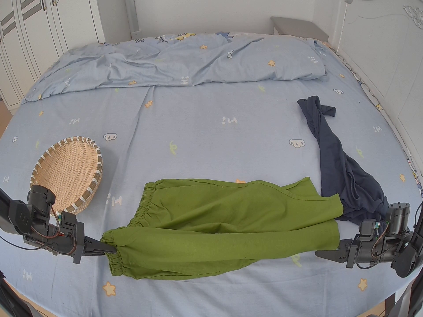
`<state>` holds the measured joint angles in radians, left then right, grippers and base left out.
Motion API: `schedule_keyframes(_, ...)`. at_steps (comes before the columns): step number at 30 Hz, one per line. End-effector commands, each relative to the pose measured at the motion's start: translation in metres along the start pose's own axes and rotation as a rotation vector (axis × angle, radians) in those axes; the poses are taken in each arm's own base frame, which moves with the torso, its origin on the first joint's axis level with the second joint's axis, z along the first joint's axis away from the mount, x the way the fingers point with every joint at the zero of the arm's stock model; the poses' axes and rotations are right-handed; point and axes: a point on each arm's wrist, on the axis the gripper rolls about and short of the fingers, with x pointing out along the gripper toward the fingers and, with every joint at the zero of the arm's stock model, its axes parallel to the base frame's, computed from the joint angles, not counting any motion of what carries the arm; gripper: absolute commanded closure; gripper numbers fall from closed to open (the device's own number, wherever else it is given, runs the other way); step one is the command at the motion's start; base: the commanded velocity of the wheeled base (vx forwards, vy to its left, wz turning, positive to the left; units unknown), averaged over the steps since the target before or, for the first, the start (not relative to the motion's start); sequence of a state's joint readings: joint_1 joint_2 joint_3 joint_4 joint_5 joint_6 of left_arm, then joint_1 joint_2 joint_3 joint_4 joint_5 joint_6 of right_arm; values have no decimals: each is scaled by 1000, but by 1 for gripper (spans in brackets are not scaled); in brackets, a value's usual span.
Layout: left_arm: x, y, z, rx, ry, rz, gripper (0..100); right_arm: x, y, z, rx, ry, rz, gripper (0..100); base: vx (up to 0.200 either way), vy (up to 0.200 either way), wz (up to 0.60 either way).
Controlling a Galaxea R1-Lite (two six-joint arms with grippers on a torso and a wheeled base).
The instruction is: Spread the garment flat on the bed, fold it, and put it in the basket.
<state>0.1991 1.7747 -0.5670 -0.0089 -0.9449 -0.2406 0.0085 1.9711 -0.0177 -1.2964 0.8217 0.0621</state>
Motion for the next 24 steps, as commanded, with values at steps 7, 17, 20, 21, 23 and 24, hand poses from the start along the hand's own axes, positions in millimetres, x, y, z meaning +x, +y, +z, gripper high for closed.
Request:
schedule_keyframes(7, 0, 1, 1, -5, 0, 1, 100, -1, 0, -5, 19, 13, -3, 100, 0, 0, 0)
schedule_keyframes(17, -11, 6, 3, -30, -47, 14, 100, -15, 17, 2, 119, 2, -1, 100, 0, 0, 0)
schedule_keyframes(20, -17, 8, 2, -62, -54, 24, 100, -17, 19, 4, 160, 34, -6, 100, 0, 0, 0)
schedule_keyframes(21, -19, 7, 2, -71, -52, 25, 100, -19, 20, 4, 172, 46, -7, 100, 0, 0, 0)
schedule_keyframes(23, -21, 4, 2, -85, -44, 29, 100, -21, 23, 5, 192, 63, -11, 100, 0, 0, 0)
schedule_keyframes(24, -23, 1, 0, -97, -17, 34, 100, -25, 26, 7, 227, 90, -20, 100, 0, 0, 0)
